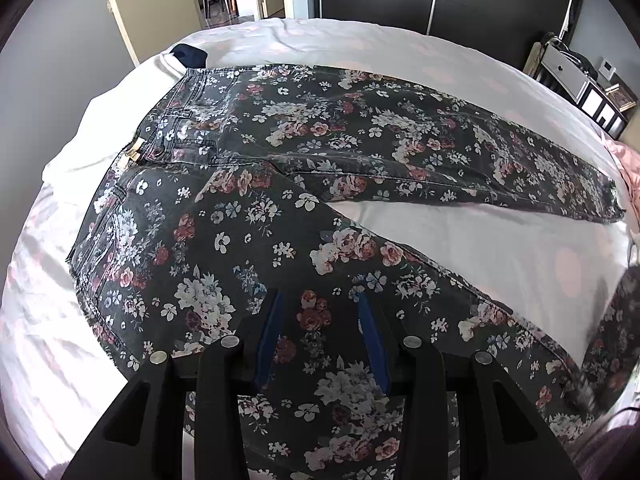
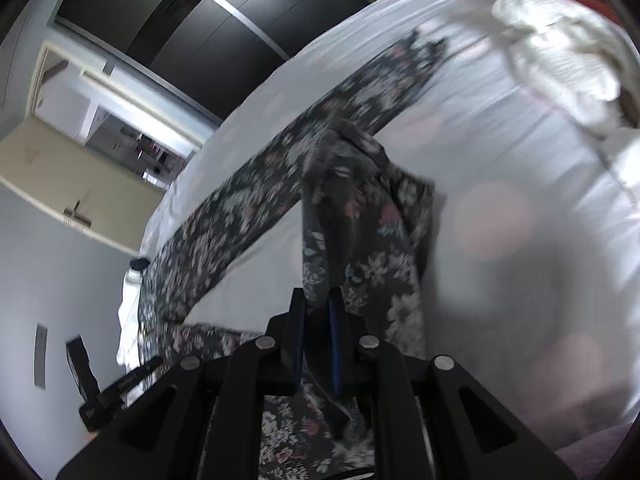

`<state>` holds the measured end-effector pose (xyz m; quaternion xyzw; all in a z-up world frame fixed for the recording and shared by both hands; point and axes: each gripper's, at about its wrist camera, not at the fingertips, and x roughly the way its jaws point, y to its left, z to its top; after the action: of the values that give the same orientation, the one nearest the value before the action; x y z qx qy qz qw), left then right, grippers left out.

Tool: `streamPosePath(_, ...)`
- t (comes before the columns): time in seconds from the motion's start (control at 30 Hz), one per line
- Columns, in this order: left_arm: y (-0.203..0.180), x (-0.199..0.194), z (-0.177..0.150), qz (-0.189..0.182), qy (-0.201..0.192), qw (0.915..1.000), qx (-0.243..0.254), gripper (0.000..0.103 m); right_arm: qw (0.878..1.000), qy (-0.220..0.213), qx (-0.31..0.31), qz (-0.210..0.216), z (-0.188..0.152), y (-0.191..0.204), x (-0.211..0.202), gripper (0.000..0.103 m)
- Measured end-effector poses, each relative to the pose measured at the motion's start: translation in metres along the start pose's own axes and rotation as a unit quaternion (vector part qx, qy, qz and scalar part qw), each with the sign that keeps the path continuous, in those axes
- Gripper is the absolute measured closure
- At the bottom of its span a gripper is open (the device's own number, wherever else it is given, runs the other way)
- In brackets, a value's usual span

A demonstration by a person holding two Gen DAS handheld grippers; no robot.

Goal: Fold clothes

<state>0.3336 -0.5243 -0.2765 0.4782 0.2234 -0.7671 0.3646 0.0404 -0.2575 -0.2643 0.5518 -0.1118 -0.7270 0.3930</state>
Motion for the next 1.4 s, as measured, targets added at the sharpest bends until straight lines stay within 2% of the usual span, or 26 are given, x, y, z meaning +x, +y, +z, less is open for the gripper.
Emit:
streamPosePath(0.1,0.000,0.001,0.000,0.002,0.003,1.0000,-0.001,0.062,0.998,0.054,-0.031,-0.002,-0.022,0.018,0.040,0.093)
streamPosePath(0.13,0.000,0.002,0.000,0.003,0.004,1.0000,-0.001,0.062,0.996,0.075,-0.039,-0.006,-0.029,0.022,0.053,0.090)
streamPosePath(0.23,-0.001,0.003,0.000,0.005,0.006,1.0000,0.001,0.062,0.988,0.140,-0.055,-0.025,-0.048,0.026,0.088,0.090)
streamPosePath(0.3,-0.002,0.003,0.000,0.005,0.007,1.0000,0.002,0.062,0.984,0.166,-0.057,-0.034,-0.055,0.023,0.103,0.090)
streamPosePath(0.47,-0.001,0.004,0.000,0.004,0.009,0.9999,0.002,0.062,0.987,0.156,-0.036,-0.017,-0.057,0.014,0.096,0.086)
streamPosePath(0.53,-0.002,0.003,0.000,0.004,0.009,0.9999,0.002,0.062,0.990,0.130,-0.050,-0.024,-0.057,0.020,0.086,0.077)
streamPosePath(0.57,-0.002,0.003,-0.001,0.003,0.009,0.9999,0.003,0.062,0.991,0.117,-0.057,-0.028,-0.057,0.023,0.082,0.075)
streamPosePath(0.7,-0.002,0.001,-0.001,0.002,0.006,1.0000,0.005,0.062,0.994,0.070,-0.082,-0.008,-0.055,0.042,0.062,0.064)
streamPosePath(0.87,-0.001,0.000,-0.002,0.001,0.006,1.0000,0.003,0.062,0.996,0.027,-0.088,-0.012,-0.046,0.045,0.036,0.063)
streamPosePath(1.27,-0.006,0.003,-0.001,0.000,0.011,0.9998,0.015,0.062,0.988,0.023,-0.113,-0.099,0.021,0.010,0.011,0.063)
streamPosePath(1.4,-0.008,0.008,0.000,0.000,0.020,0.9996,0.019,0.062,0.989,0.032,-0.103,-0.096,0.034,-0.003,0.022,0.063)
